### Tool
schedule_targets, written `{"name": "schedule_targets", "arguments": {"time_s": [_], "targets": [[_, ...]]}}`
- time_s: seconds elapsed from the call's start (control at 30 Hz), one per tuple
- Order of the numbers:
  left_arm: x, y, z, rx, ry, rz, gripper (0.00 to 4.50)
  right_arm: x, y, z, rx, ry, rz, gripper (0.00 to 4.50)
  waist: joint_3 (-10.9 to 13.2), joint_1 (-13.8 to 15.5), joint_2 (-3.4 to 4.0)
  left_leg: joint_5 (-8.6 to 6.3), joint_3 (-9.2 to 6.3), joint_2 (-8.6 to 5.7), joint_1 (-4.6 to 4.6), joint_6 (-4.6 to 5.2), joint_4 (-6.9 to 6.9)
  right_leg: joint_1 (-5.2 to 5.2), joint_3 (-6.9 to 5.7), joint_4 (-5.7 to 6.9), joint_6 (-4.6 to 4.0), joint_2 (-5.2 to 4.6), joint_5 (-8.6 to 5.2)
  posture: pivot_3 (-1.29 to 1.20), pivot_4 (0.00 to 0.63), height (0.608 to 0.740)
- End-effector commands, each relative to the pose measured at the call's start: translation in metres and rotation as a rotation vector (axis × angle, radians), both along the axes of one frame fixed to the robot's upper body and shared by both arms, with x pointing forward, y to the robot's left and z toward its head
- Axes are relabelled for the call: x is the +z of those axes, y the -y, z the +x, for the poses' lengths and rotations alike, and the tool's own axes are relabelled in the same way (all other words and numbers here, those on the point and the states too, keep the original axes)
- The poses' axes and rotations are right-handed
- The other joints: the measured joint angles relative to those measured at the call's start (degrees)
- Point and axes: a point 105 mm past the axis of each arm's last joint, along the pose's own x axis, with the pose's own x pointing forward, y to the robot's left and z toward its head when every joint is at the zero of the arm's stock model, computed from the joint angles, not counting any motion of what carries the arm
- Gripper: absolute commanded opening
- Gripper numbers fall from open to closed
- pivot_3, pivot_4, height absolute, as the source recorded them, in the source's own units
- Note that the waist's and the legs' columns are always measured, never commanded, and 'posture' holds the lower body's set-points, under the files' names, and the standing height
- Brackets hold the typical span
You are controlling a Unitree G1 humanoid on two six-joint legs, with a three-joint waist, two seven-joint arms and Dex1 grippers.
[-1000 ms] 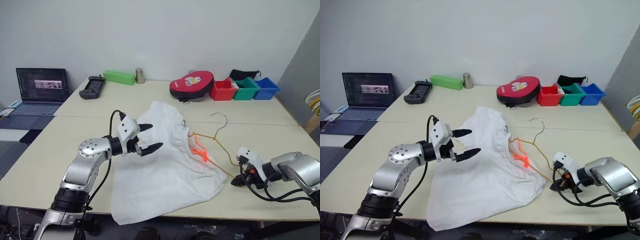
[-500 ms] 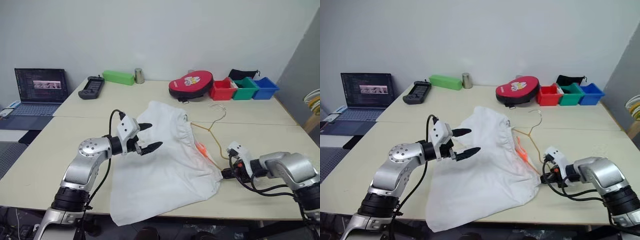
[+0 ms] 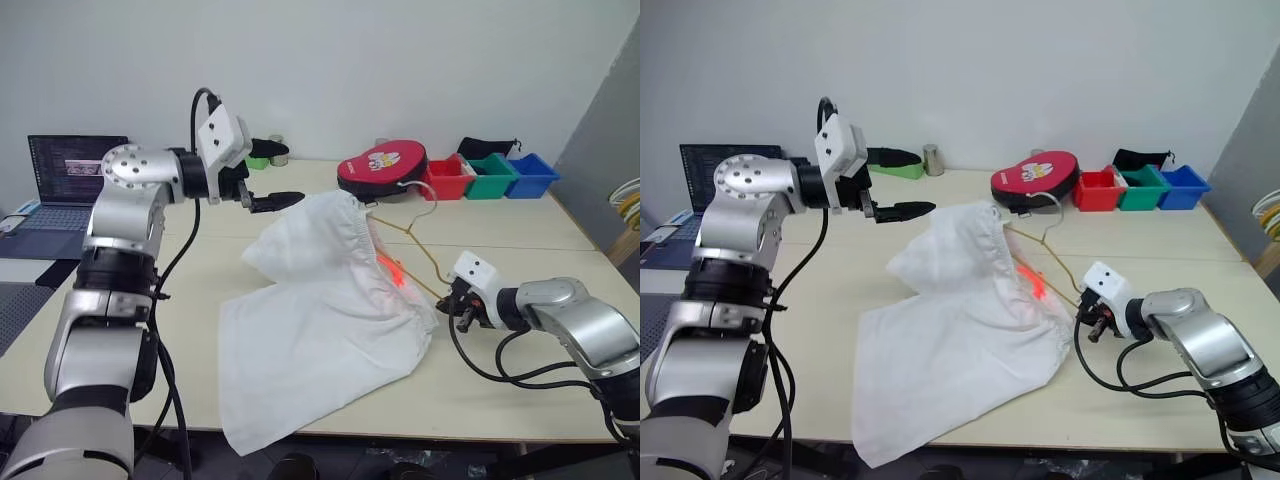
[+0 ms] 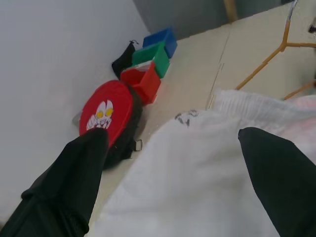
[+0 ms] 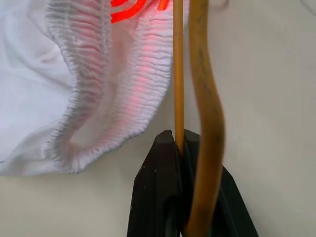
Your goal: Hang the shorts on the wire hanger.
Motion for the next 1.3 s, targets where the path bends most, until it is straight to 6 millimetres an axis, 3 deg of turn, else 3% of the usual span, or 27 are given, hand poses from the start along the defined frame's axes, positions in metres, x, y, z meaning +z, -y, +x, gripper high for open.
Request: {"name": "schedule_targets", "arguments": {"time_s": [0.03, 0.2, 0.37, 0.6, 0.67, 1.0, 1.27, 1.3], "targets": [[-0.008, 0.003, 0.004, -0.075, -0.005, 0.166, 4.48, 0.023, -0.017, 0.008, 0.064, 0.155, -0.044, 0.0, 0.0, 0.0, 0.0, 0.0, -0.06, 0.0, -0.12, 0.0, 0.01, -0.09, -0.1, 0.0, -0.02, 0.01, -0.01, 0.28, 0.0, 0.74], [-0.02, 0.013, 0.009, -0.133, 0.007, 0.281, 4.48, 0.031, -0.028, 0.012, 0.076, 0.224, -0.063, 0.0, 0.0, 0.3, -0.02, 0.04, -0.2, 0.02, -0.96, -0.04, 0.12, -0.93, -0.28, 0.2, -0.15, 0.02, 0.05, 0.27, 0.0, 0.74], [-0.035, 0.028, 0.014, -0.172, 0.044, 0.38, 4.48, 0.037, -0.038, 0.015, 0.107, 0.312, -0.12, 0.0, 0.0, 0.3, -0.02, 0.04, -0.25, -0.02, -1.07, -0.03, 0.13, -0.97, -0.33, 0.12, -0.15, -0.05, 0.05, 0.25, 0.0, 0.74], [-0.061, 0.029, 0.019, -0.173, 0.099, 0.543, 4.48, 0.045, -0.054, 0.015, 0.129, 0.401, -0.149, 0.0, 0.0, 0.0, -0.03, 0.03, -0.23, -0.02, -1.04, -0.03, 0.13, -0.97, -0.32, 0.2, -0.15, -0.05, 0.06, 0.22, 0.0, 0.74], [-0.06, 0.034, 0.023, -0.152, 0.129, 0.519, 4.48, 0.046, -0.059, 0.013, 0.135, 0.418, -0.152, 0.0, 0.0, 0.0, -0.02, 0.03, -0.26, -0.01, -1.04, -0.03, 0.13, -0.98, -0.34, 0.23, -0.15, -0.03, 0.06, 0.21, 0.0, 0.74], [-0.059, 0.042, 0.027, -0.127, 0.148, 0.482, 2.13, 0.045, -0.067, 0.007, 0.114, 0.418, -0.133, 0.0, 0.0, -0.1, -0.04, 0.04, -0.22, -0.04, -0.91, -0.02, 0.29, -0.99, -0.3, 0.65, -0.15, -0.04, 0.05, 0.2, 0.0, 0.74], [-0.059, 0.043, 0.027, -0.129, 0.166, 0.495, 0.47, 0.046, -0.067, 0.009, 0.124, 0.435, -0.156, 0.0, 0.0, -0.3, -0.04, 0.09, -0.21, -0.02, -0.66, 0.04, 0.31, -0.94, -0.27, 0.99, -0.22, 0.05, 0.03, 0.19, 0.0, 0.74], [-0.059, 0.043, 0.027, -0.13, 0.169, 0.496, 0.44, 0.046, -0.066, 0.009, 0.129, 0.437, -0.165, 0.0, 0.0, -0.3, -0.04, 0.09, -0.21, -0.02, -0.65, 0.05, 0.31, -0.94, -0.26, 1.0, -0.23, 0.07, 0.04, 0.19, 0.0, 0.74]]}}
